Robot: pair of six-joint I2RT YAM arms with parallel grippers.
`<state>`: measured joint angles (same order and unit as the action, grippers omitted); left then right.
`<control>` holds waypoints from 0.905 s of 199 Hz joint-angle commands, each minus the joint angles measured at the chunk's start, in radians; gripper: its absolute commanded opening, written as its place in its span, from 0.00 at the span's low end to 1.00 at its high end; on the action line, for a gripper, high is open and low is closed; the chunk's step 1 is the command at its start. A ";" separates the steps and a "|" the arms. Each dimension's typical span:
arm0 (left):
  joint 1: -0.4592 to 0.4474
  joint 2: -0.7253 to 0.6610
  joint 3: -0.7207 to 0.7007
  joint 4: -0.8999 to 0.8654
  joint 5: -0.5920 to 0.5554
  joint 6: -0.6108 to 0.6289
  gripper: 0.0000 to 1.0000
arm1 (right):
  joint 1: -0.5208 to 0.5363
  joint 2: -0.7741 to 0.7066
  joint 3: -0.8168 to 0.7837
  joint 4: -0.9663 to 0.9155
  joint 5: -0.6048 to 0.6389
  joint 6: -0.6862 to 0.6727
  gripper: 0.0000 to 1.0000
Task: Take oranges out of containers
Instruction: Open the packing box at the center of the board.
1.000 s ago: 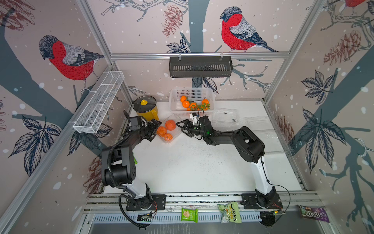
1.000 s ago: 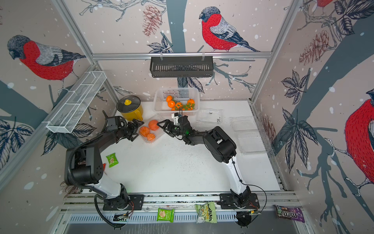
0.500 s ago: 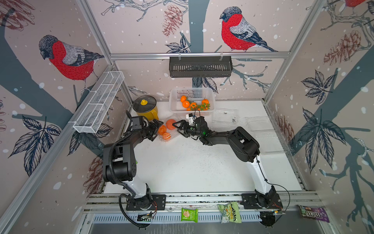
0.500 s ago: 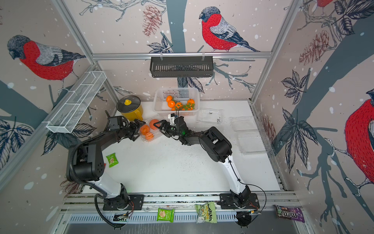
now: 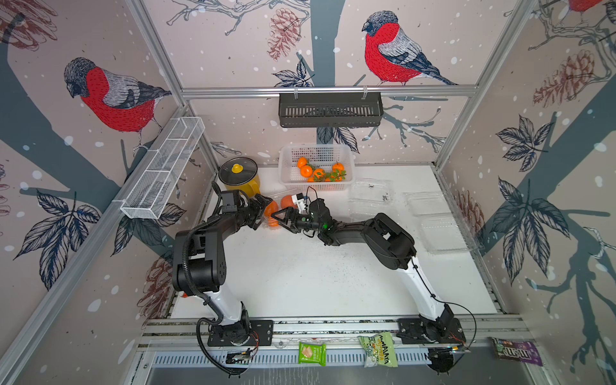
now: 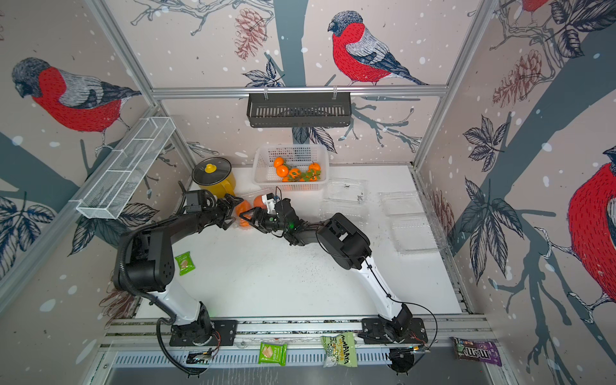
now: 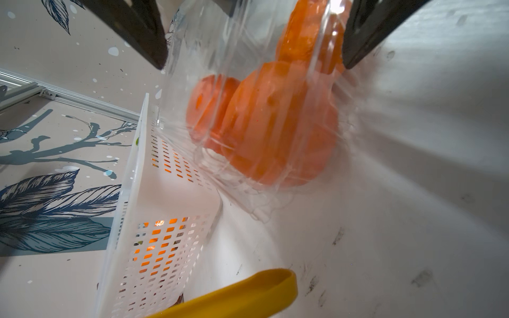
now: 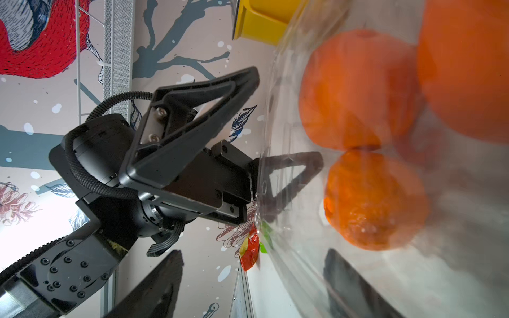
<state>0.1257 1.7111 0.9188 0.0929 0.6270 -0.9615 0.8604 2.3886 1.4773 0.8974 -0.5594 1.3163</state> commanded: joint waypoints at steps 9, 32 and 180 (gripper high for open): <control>-0.003 0.005 -0.008 0.051 0.043 -0.031 0.97 | -0.003 0.019 0.004 0.102 0.074 0.048 0.79; -0.004 0.015 -0.012 0.066 0.056 -0.042 0.97 | -0.005 0.035 0.014 0.164 0.102 0.090 0.77; -0.011 0.046 -0.007 0.106 0.062 -0.075 0.97 | -0.010 0.174 0.057 0.610 0.139 0.487 0.74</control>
<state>0.1192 1.7561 0.9077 0.1555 0.6533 -1.0180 0.8513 2.5362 1.5208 1.3537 -0.4652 1.6783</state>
